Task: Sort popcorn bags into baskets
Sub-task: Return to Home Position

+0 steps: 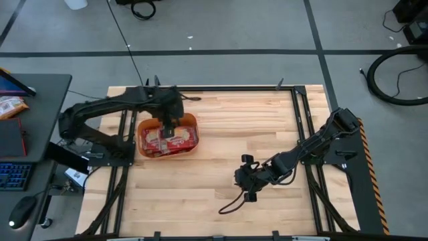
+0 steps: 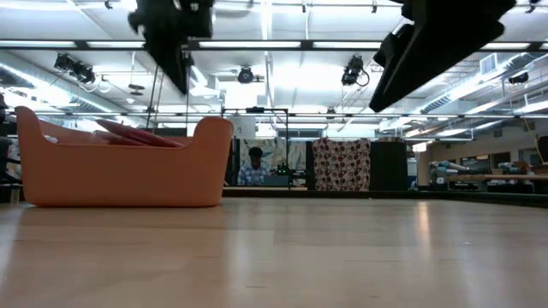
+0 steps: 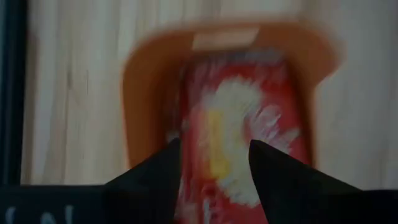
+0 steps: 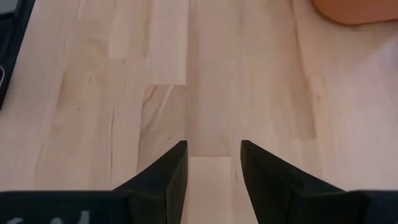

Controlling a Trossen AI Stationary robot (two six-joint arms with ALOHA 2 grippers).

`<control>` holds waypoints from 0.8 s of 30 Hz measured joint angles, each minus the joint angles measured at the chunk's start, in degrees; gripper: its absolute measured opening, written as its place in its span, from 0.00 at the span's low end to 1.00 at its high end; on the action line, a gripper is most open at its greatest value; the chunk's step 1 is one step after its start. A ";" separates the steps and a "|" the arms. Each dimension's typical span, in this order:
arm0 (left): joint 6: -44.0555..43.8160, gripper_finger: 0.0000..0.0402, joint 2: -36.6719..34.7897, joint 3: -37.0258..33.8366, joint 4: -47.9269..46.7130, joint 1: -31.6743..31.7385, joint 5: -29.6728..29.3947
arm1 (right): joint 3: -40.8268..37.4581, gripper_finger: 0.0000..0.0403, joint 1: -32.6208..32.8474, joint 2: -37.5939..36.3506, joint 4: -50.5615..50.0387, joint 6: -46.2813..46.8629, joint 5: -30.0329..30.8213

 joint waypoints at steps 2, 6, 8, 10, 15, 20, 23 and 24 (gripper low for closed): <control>-1.47 0.45 -3.44 0.00 2.84 -0.78 1.50 | 0.00 0.38 -0.28 -0.75 -0.21 0.25 0.31; -6.37 0.41 -9.58 0.04 8.71 -4.03 2.77 | 0.00 0.37 -0.88 -1.76 -0.63 0.23 0.34; -8.20 0.40 -11.48 0.04 11.07 -6.21 2.96 | 0.02 0.36 -1.10 -2.52 -1.36 -0.03 0.03; -9.67 0.39 -12.98 0.04 13.23 -8.75 2.95 | 0.02 0.35 -1.30 -3.35 -3.12 -0.14 0.16; -12.15 0.39 -13.69 -0.64 16.91 -15.62 -0.46 | -3.05 0.33 -1.92 -7.84 -2.64 0.07 1.23; -12.71 0.39 -15.74 -11.50 30.85 -20.93 -0.83 | -13.29 0.32 -4.32 -15.71 5.53 1.33 -0.02; -13.40 0.39 -18.15 -18.43 38.86 -22.58 -0.93 | -18.14 0.32 -6.51 -20.91 8.57 1.36 -1.46; -13.80 0.39 -19.10 -20.71 41.81 -22.92 -0.91 | -19.39 0.32 -7.16 -22.93 8.78 1.37 -1.63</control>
